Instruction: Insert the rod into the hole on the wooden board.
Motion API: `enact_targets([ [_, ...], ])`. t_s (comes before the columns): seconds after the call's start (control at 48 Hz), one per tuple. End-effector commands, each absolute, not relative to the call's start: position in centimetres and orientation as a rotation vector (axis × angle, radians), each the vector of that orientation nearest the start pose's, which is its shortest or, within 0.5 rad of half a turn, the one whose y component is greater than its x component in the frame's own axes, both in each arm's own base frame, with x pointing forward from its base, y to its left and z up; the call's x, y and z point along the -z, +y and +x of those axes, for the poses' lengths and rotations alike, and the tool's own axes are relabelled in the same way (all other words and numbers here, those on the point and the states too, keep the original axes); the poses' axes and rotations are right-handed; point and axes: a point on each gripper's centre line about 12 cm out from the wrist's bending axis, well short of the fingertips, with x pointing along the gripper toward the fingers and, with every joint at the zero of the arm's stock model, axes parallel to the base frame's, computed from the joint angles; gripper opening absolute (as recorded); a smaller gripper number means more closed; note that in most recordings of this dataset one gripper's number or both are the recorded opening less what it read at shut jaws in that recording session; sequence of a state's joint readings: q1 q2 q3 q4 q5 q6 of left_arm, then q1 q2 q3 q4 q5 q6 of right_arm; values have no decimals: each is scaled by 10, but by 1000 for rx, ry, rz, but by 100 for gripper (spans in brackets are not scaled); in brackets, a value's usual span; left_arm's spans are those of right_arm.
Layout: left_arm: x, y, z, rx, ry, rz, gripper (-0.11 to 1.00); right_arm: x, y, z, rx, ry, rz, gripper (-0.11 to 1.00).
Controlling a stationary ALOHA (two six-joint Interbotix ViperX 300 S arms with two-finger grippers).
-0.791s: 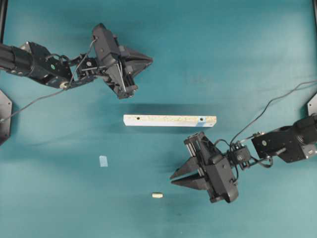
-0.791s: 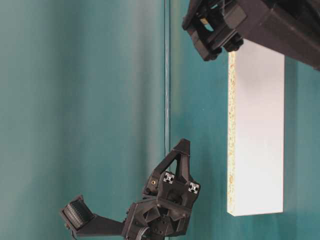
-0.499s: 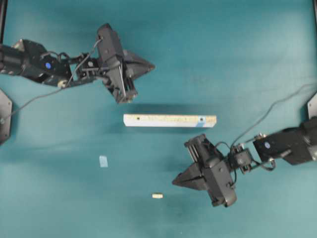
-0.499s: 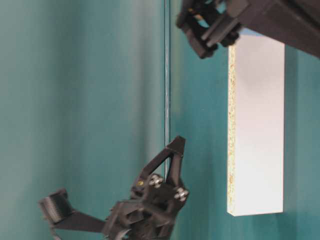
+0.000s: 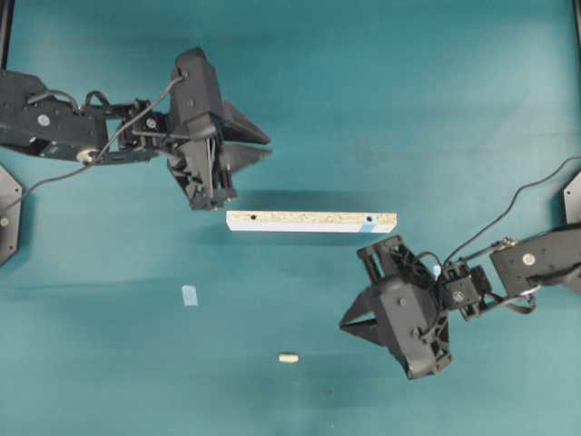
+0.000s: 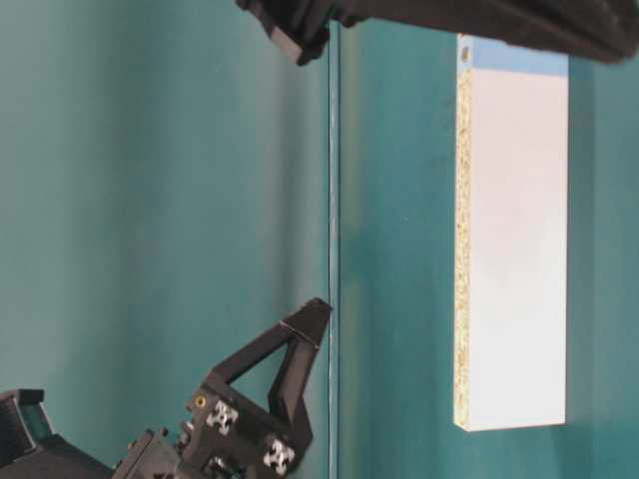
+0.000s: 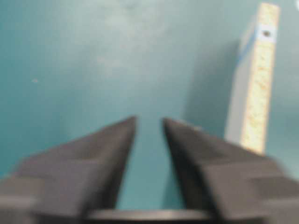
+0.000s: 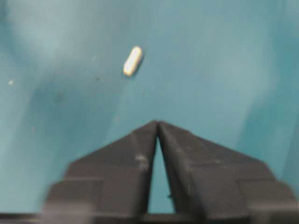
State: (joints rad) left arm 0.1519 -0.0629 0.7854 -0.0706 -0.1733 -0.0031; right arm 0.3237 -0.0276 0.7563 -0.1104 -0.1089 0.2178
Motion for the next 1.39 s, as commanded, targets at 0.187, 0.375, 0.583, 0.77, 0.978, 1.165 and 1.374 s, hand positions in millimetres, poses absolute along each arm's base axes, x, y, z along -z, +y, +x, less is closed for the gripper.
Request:
enact_targets([
  [0.187, -186, 29, 370, -107, 548, -109, 96, -188, 123, 362, -220, 749, 80, 89],
  [0.375, -175, 25, 371, -103, 624, -134, 99, -183, 122, 365, -166, 819, 150, 95],
  [0.583, -158, 18, 372, -89, 679, -128, 100, -180, 126, 374, -130, 845, 212, 95],
  [0.77, -146, 7, 376, -60, 708, -117, 100, -177, 129, 385, -115, 878, 208, 95],
  [0.978, -135, 1, 379, -43, 735, -101, 100, -173, 132, 396, -105, 902, 201, 95],
  [1.165, -123, 1, 380, -42, 763, -96, 100, -172, 136, 407, -92, 932, 193, 95],
  [1.374, -119, 1, 383, -42, 748, -93, 100, -171, 142, 425, -80, 960, 185, 95],
])
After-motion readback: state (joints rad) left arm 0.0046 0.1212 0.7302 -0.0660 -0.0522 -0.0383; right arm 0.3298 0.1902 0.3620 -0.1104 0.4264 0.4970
